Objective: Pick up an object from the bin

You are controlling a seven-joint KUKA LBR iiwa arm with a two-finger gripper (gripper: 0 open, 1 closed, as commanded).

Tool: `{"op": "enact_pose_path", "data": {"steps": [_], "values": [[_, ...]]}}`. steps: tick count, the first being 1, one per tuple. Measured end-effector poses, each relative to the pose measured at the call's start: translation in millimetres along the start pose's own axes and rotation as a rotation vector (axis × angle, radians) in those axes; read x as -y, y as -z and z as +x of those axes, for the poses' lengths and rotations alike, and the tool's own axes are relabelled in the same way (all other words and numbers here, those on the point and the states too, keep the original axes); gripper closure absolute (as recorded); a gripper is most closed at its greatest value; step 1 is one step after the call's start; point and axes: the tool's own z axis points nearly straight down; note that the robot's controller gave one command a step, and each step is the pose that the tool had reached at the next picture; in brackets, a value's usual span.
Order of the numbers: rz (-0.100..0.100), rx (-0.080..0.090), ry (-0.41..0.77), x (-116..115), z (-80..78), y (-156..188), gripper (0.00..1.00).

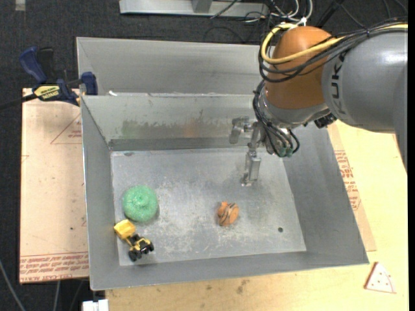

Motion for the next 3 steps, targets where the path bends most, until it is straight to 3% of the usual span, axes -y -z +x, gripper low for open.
{"op": "enact_pose_path", "data": {"steps": [1,2,3], "values": [[0.000,0.010,0.055,4.0,11.5,-14.7,0.00],[-0.001,-0.001,0.228,-15.1,60.0,-94.4,1.00],[-0.001,0.000,0.227,-15.1,59.9,-94.4,0.00]]}}
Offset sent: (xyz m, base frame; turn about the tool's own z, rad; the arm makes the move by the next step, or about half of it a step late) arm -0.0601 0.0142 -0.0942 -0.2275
